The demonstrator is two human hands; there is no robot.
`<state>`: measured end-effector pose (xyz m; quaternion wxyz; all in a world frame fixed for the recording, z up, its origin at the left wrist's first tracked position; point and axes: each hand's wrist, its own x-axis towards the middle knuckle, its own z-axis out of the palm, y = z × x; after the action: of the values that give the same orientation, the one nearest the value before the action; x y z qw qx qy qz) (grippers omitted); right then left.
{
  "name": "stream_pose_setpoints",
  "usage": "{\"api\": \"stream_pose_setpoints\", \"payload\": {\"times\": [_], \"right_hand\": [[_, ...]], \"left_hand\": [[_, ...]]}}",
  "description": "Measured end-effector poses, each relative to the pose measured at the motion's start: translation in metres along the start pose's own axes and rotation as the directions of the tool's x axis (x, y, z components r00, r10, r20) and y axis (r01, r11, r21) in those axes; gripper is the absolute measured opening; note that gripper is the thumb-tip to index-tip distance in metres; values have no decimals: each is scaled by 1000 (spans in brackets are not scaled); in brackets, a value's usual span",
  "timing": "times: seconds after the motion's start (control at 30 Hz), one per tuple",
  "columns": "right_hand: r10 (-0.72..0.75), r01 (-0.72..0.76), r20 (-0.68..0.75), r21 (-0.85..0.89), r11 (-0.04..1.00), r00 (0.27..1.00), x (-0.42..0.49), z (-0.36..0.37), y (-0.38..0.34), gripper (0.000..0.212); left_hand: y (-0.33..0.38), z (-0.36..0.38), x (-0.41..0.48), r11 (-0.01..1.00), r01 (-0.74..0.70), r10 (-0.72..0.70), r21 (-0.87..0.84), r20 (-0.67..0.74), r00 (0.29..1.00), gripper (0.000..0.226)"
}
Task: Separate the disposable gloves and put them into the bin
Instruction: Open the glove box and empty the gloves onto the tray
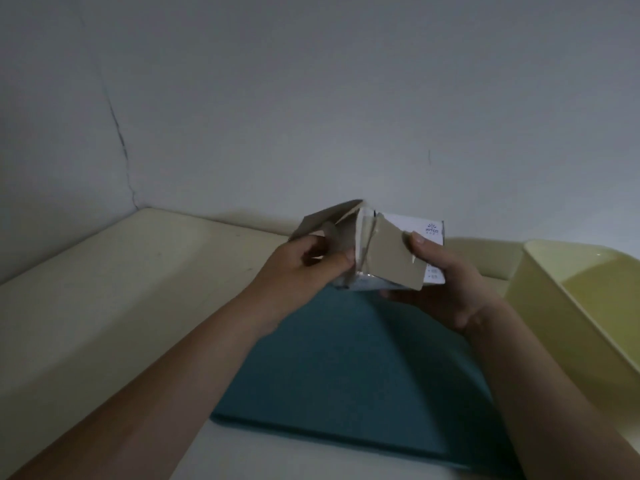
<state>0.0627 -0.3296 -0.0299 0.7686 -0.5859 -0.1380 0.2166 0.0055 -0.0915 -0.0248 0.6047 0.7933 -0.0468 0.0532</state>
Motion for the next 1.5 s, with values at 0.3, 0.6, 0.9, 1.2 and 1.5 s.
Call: {"api": "stream_pose_setpoints", "payload": {"times": [0.3,0.6,0.9,1.2,1.5], "right_hand": [[39,-32,111,-65,997,993,-3,26,3,73],[-30,34,82,-51,998,996,-14,30,-12,70],[-212,166,-159,-263,950,964,-52,6,-57,62],[-273,236,-293,-157,959,916,-62,26,-33,65],[-304,284,-424,-111,952,853,-55,29,-27,76]], "left_hand": [[-7,9,2,979,202,-202,8,53,978,48],[8,24,-3,978,174,-181,-118,-57,982,6],[4,-20,-18,558,100,-41,823,-93,995,54],[10,-32,-42,513,-34,-118,858,110,987,137],[31,8,-51,878,-305,305,369,59,950,37]]}}
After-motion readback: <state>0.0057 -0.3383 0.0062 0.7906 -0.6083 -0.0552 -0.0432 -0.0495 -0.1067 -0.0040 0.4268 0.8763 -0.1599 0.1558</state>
